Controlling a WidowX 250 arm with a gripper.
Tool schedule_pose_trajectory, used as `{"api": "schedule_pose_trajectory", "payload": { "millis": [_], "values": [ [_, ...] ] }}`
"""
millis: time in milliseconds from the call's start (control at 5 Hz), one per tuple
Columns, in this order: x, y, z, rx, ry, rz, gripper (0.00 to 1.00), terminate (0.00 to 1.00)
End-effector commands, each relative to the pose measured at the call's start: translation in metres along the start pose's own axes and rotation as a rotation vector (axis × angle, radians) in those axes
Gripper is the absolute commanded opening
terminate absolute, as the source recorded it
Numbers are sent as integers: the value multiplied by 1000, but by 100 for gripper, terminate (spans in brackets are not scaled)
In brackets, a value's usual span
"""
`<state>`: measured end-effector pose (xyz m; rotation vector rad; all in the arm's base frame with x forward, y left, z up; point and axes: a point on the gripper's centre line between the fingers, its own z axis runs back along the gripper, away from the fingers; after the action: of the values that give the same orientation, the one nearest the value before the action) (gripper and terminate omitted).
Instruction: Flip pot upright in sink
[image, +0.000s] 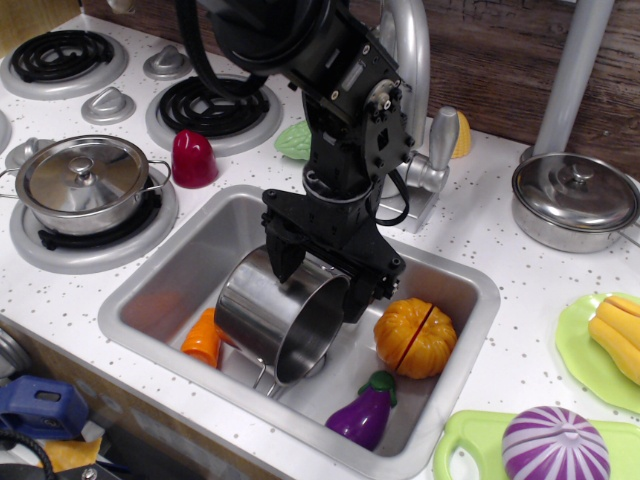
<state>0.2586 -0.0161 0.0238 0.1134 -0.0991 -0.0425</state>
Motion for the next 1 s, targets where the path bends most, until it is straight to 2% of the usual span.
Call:
{"api": "schedule_pose_trajectory", "payload": {
  "millis": [0,200,400,800],
  "values": [
    [0,0,0,0,0,0,100,0],
    [0,1,-2,129,-10,-57,100,0],
    [1,1,-4,297,-29,-97,100,0],
    [1,5,-15,428,-46,-152,100,0]
  ]
}}
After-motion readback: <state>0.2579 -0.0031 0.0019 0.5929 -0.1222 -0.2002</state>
